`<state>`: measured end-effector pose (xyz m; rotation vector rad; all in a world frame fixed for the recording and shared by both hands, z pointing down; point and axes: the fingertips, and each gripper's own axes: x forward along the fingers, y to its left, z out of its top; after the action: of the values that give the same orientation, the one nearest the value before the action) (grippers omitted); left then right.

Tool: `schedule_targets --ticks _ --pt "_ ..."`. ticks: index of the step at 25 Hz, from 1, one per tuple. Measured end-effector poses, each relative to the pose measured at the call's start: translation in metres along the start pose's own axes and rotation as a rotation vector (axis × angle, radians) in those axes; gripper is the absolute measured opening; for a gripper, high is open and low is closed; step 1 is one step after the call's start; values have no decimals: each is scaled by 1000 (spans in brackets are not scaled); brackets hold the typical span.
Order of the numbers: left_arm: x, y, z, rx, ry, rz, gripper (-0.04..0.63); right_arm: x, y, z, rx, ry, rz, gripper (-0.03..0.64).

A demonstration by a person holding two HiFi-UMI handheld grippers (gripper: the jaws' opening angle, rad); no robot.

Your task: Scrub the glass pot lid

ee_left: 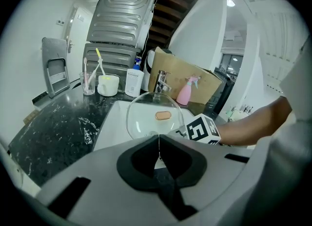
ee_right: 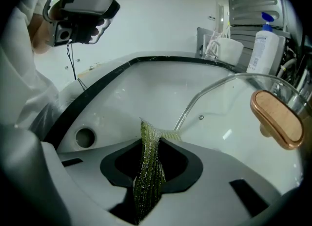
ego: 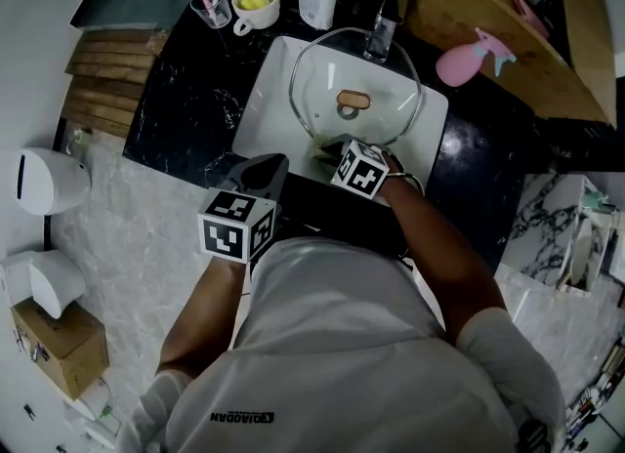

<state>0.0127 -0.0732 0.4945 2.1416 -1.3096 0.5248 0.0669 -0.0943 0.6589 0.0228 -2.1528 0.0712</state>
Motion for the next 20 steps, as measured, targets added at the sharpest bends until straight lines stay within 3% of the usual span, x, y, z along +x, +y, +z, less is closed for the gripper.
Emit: schedule_targets --ticks 8,20 --pt "5 -2 3 11 6 -15 15 -1 4 -3 22 -32 36 109" --pt "16 -4 10 36 27 -60 15 -6 -5 -6 140 -66 52 109"
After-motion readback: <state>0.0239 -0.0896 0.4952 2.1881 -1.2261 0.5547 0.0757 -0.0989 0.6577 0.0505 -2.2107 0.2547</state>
